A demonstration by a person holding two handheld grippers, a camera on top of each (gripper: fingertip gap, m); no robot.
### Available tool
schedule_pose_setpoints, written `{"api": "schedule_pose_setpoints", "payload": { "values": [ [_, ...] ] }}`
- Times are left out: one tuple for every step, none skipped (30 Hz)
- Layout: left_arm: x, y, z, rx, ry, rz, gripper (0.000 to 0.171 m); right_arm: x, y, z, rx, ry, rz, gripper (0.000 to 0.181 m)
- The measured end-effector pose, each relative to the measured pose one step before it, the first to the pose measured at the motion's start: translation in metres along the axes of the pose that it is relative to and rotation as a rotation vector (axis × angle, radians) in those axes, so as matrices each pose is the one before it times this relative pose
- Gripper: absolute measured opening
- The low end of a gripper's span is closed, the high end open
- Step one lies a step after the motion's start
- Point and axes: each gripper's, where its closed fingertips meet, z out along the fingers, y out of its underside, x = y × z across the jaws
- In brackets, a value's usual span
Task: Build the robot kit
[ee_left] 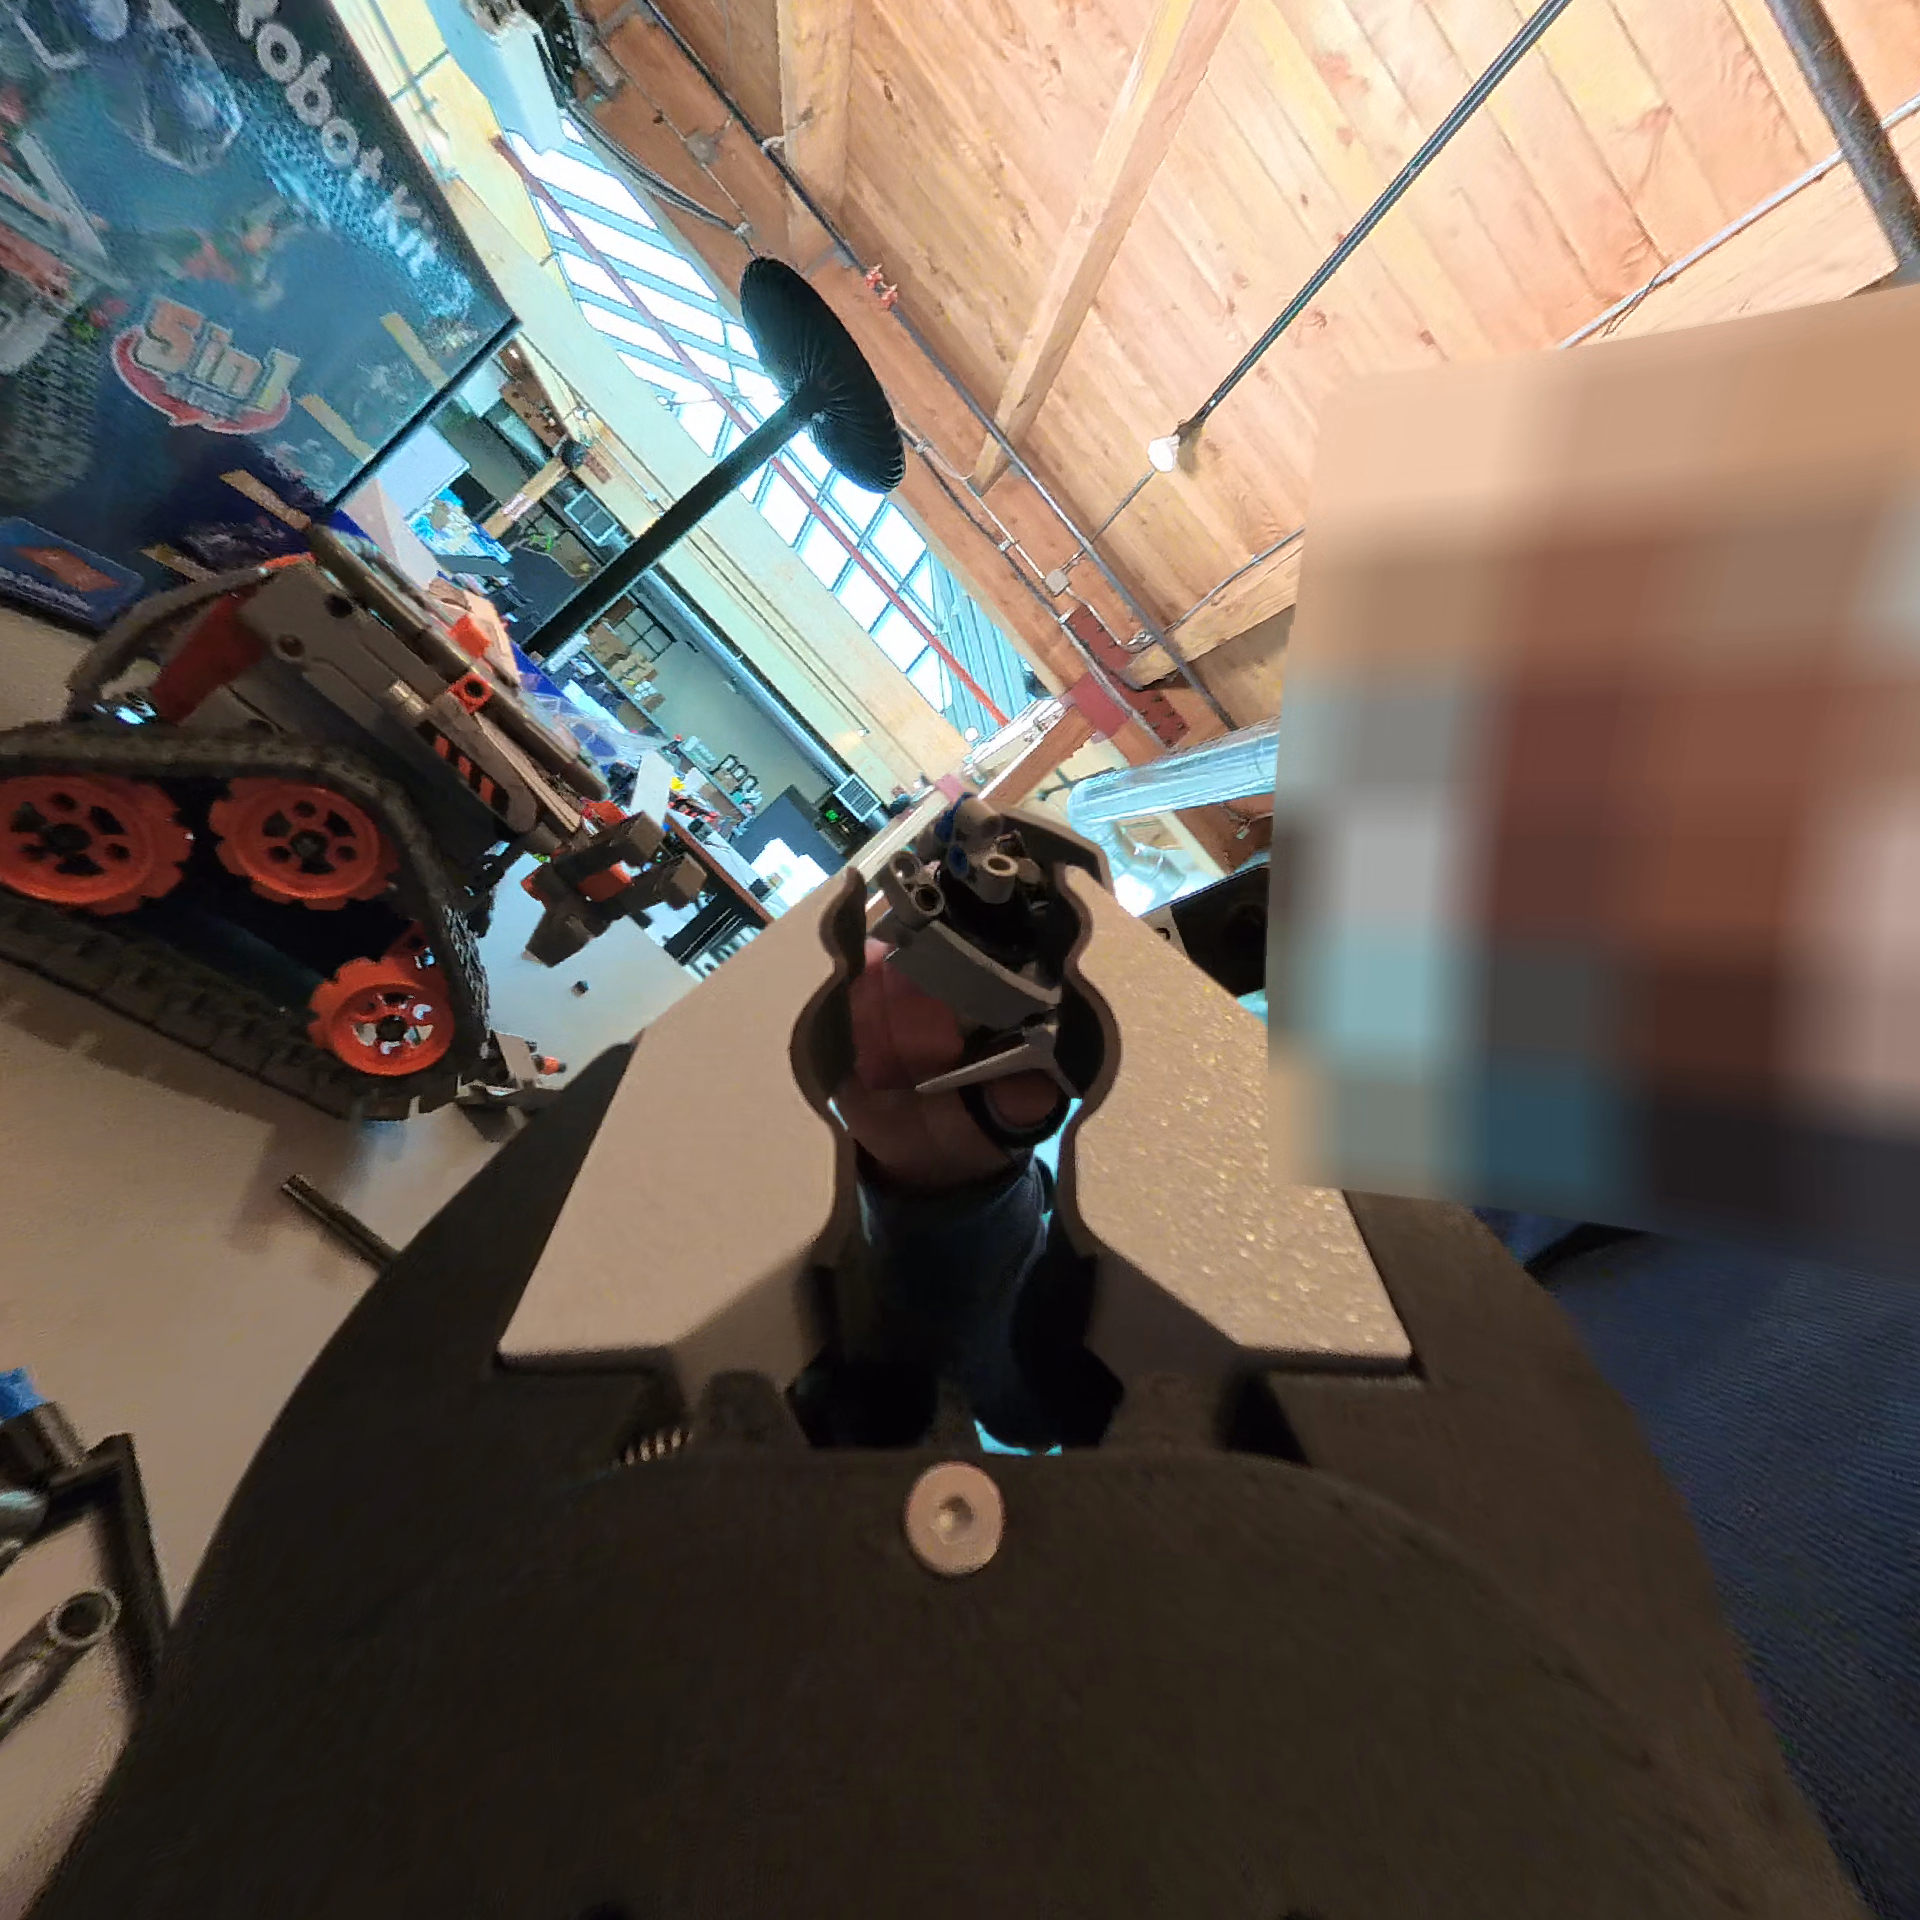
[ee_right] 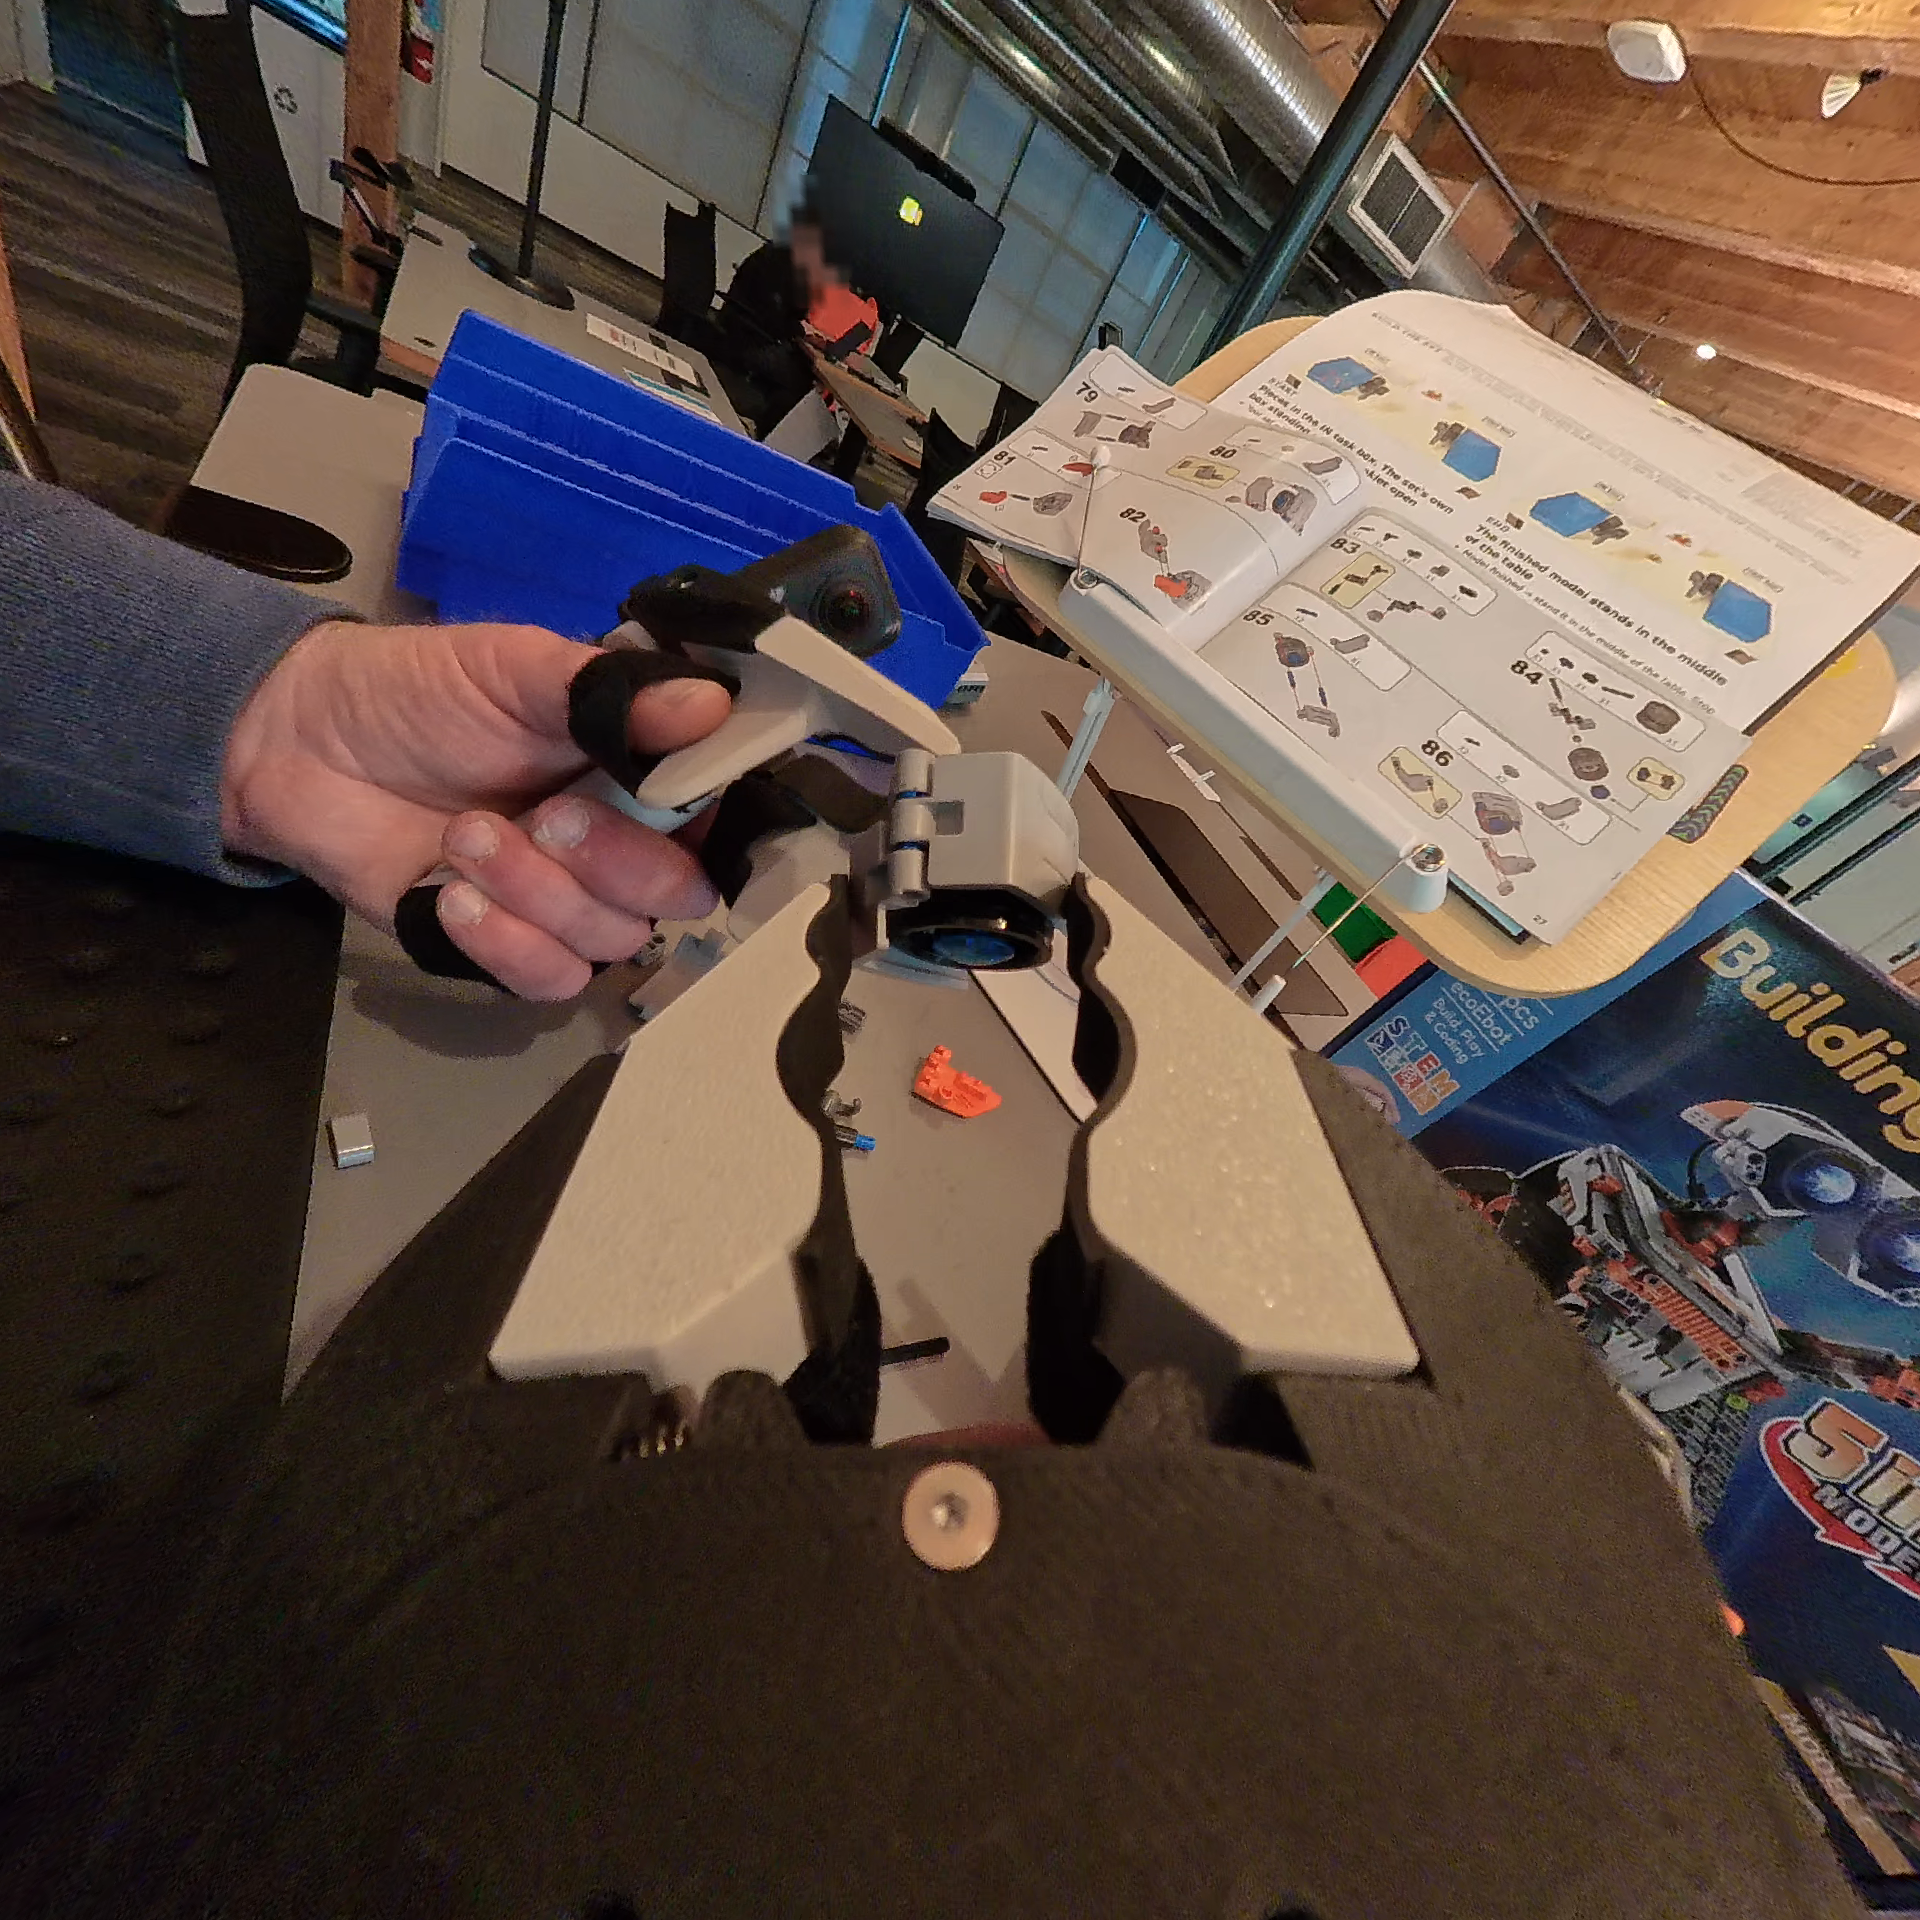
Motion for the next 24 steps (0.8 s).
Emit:
{"api": "schedule_pose_setpoints", "payload": {
  "values": [
    [0.00023, -0.00085, -0.00107, -0.01022, -0.0149, 0.0187, 0.034, 0.00003, 0.00042, 0.00016, -0.0012, -0.0035, 0.0068, 0.039],
    [-0.00105, 0.00069, -0.00052, -0.01904, -0.0267, 0.0289, 0.039, 0.00028, 0.0004, 0.00002, -0.0006, -0.0024, 0.0067, 0.039],
    [0.00003, 0.00144, -0.00013, -0.02397, -0.0209, 0.0323, 0.042, -0.00004, 0.00051, 0.00016, -0.0017, -0.0034, 0.0057, 0.039],
    [0.00177, 0.00084, 0.00033, -0.01915, -0.01, 0.0281, 0.04, -0.00032, 0.00096, 0.00045, -0.0041, -0.0049, 0.0055, 0.039],
    [0.00241, -0.00007, 0.00056, -0.01258, -0.0062, 0.0255, 0.042, -0.00049, 0.00142, 0.00072, -0.0058, -0.0044, 0.0041, 0.039],
    [0.00305, 0.00023, 0.00088, -0.01467, -0.0032, 0.0271, 0.044, -0.00056, 0.00157, 0.00071, -0.0076, -0.0038, 0.0004, 0.039],
    [0.0027, 0.00103, 0.0011, -0.02307, -0.0073, 0.0345, 0.045, -0.00083, 0.0014, 0.00065, -0.006, -0.0042, -0.002, 0.039],
    [0.00155, 0.00172, 0.00092, -0.02782, -0.0176, 0.0474, 0.048, -0.00082, 0.00071, 0.0004, -0.0017, -0.0049, -0.0017, 0.039],
    [0.00109, 0.00283, 0.0012, -0.0379, -0.0234, 0.062, 0.055, -0.00078, 0.00088, 0.00046, -0.0034, -0.0046, 0.0005, 0.039],
    [-0.00106, 0.00374, 0.00117, -0.04693, -0.0438, 0.0781, 0.063, -0.00028, 0.00091, 0.00039, -0.0042, -0.0019, -0.0005, 0.039],
    [0.00009, 0.00307, 0.00112, -0.04281, -0.0382, 0.0804, 0.066, -0.00066, 0.00046, 0.00027, -0.0008, -0.0035, -0.0022, 0.039],
    [0.00412, 0.00175, 0.00163, -0.03292, -0.0071, 0.0621, 0.067, -0.00164, -0.00024, 0.00004, 0.0023, -0.0089, -0.0024, 0.039],
    [0.00455, 0.00129, 0.00231, -0.02989, 0.0054, 0.0348, 0.069, -0.00207, -0.00059, 0.00002, 0.0045, -0.0102, -0.0044, 0.039],
    [0.00189, 0.00171, 0.00259, -0.02799, -0.0022, 0.0197, 0.071, -0.00153, -0.00029, 0.00015, 0.0018, -0.0062, -0.0045, 0.039],
    [0.00105, 0.00287, 0.00279, -0.02757, -0.0001, 0.01, 0.07, -0.0015, -0.00001, 0.00028, 0.0001, -0.0051, -0.0032, 0.039],
    [0.00153, 0.00256, 0.00244, -0.01854, 0.0118, -0.0054, 0.068, -0.00152, -0.00045, 0.00024, 0.0029, -0.0056, -0.0035, 0.039],
    [0.00054, 0.00054, 0.00123, 0.00075, 0.0143, -0.0214, 0.069, -0.00122, -0.00114, -0.00007, 0.0065, -0.0036, -0.0052, 0.039],
    [-0.00105, -0.00039, -0.00026, 0.0126, 0.0113, -0.0275, 0.064, -0.00113, -0.00087, -0.00021, 0.0055, -0.0044, -0.0049, 0.039],
    [-0.00128, 0.00004, -0.00079, 0.01428, 0.0135, -0.0298, 0.06, -0.00099, -0.00012, 0.00019, 0.002, -0.0052, -0.0009, 0.039],
    [-0.00109, 0.00093, -0.00069, 0.0104, 0.0129, -0.0273, 0.059, -0.00108, 0.00083, 0.00055, -0.0028, -0.0053, 0.0016, 0.039],
    [-0.0013, 0.00166, -0.00034, 0.0061, 0.0052, -0.0193, 0.057, -0.00108, 0.0012, 0.00076, -0.0039, -0.0041, -0.0011, 0.039],
    [-0.00129, 0.00216, 0.00002, 0.00088, 0.0004, -0.0086, 0.056, -0.00121, 0.0007, 0.00056, -0.001, -0.0047, -0.0018, 0.039],
    [-0.00137, 0.00212, -0.00005, -0.00127, -0.0035, -0.0023, 0.054, -0.00128, 0.00006, 0.00043, 0.0025, -0.0048, -0.0008, 0.039],
    [-0.00098, 0.00085, -0.00038, 0.00366, -0.002, -0.0016, 0.052, -0.00098, 0.00007, 0.00048, 0.0023, -0.004, -0.0004, 0.039]
  ]
}}
